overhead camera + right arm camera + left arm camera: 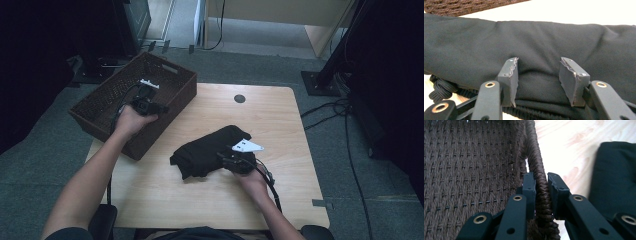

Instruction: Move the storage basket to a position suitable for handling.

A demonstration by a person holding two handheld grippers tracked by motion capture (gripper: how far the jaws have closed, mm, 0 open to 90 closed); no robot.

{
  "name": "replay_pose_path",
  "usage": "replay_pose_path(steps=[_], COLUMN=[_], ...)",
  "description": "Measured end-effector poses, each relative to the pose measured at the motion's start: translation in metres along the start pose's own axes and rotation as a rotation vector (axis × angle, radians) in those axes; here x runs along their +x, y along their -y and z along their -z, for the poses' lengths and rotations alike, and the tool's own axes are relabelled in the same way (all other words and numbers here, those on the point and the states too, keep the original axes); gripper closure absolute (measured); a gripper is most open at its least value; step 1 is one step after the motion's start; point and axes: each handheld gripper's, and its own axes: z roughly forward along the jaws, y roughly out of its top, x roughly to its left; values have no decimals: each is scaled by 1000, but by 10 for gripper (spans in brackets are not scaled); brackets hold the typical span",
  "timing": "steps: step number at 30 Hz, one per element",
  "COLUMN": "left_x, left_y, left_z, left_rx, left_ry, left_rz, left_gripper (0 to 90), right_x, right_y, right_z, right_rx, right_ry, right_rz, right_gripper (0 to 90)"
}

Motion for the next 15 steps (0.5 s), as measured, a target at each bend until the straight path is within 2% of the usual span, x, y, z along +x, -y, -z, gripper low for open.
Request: replay_pose_path(steps=[10,13,15], left_x=[-29,-34,-38], left_y=[10,11,12], left_z=[1,0,0], left_rx=[13,14,17], left_ry=[23,30,23], left_rz=[-21,-19,-39], left_gripper=[782,779,778], right_x=[0,0,0], right_y=[0,0,0], right_z=[0,0,0], right_rx=[-1,-1,0], right_ry=[0,0,-1], right_rz=[1,1,1], right_gripper=[498,498,498])
